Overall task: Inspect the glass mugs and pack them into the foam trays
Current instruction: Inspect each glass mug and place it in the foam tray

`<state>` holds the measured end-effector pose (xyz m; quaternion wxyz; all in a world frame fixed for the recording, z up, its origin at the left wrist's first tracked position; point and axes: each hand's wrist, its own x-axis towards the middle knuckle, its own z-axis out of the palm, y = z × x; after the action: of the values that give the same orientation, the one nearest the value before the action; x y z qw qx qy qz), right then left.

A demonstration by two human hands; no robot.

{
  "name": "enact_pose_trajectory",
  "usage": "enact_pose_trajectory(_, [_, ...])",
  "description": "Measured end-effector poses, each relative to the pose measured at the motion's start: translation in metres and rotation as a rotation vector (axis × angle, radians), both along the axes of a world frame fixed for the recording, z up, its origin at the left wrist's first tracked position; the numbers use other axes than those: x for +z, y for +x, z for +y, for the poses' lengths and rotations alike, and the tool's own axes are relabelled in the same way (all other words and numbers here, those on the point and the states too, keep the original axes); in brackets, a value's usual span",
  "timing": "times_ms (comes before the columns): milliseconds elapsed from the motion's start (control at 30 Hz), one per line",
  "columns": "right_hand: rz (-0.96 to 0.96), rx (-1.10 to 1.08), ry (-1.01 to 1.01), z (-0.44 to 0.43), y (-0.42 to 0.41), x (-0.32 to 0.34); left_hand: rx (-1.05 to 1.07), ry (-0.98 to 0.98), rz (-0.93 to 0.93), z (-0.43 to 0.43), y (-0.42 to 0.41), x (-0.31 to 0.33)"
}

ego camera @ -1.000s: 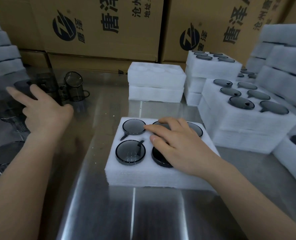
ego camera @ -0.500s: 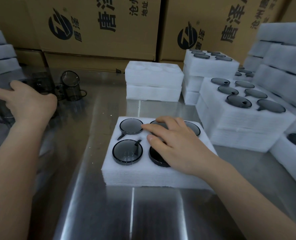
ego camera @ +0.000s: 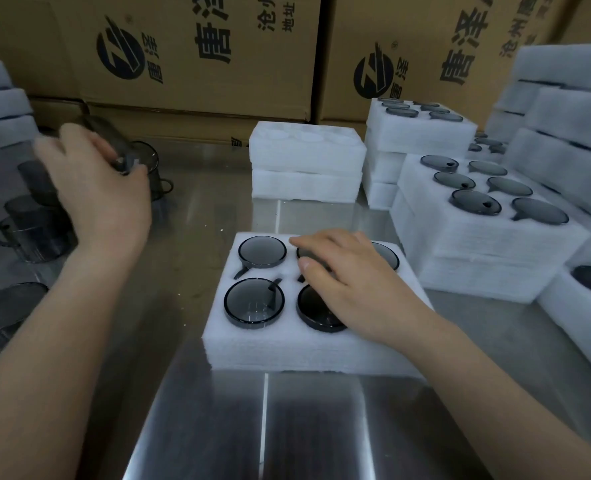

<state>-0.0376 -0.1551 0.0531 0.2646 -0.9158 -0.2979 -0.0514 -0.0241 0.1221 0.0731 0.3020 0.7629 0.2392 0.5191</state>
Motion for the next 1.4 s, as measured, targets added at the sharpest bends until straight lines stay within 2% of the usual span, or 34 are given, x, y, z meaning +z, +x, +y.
enact_pose_trajectory(67, [-0.005,-0.031,0.123,0.000,0.003,-0.001,-0.096,0.108,-0.040,-0.024,-0.001,0.009])
enact_pose_trajectory(167, [0.087,-0.114,0.464,-0.001,0.008,0.000,-0.451,0.144,-0.035,-0.056,-0.002,0.019])
enact_pose_trajectory(300, [0.264,-0.280,0.898,-0.007,0.017,0.009,-0.911,0.190,0.083,-0.096,-0.007,0.022])
enact_pose_trajectory(433, [0.429,-0.252,1.118,-0.013,0.019,0.019,-1.091,0.303,0.144,-0.116,-0.006,0.011])
enact_pose_trajectory(567, [0.459,-0.213,1.129,-0.014,0.018,0.021,-1.154,0.387,0.090,-0.126,-0.008,0.000])
enact_pose_trajectory(633, [0.458,-0.217,1.132,-0.014,0.018,0.021,-1.153,0.364,0.065,-0.127,-0.007,-0.003])
enact_pose_trajectory(733, [0.488,-0.179,1.222,-0.014,0.018,0.021,-1.135,0.248,0.067,-0.124,-0.006,-0.006])
enact_pose_trajectory(833, [0.515,-0.083,1.314,-0.013,0.016,0.021,-1.182,0.088,0.187,-0.124,-0.003,-0.007])
enact_pose_trajectory(900, [0.532,-0.033,1.321,-0.013,0.017,0.019,-1.255,0.019,0.239,-0.124,-0.002,-0.007])
enact_pose_trajectory(1100, [0.593,0.047,1.286,-0.011,0.017,0.017,-1.304,-0.094,0.185,-0.121,0.001,-0.009])
enact_pose_trajectory(1233, [0.593,0.106,1.302,-0.012,0.020,0.013,-1.301,-0.033,0.161,-0.123,-0.002,-0.007])
enact_pose_trajectory(1400, [0.598,0.130,1.313,-0.015,0.024,0.010,-1.227,0.161,0.167,-0.125,-0.006,-0.005])
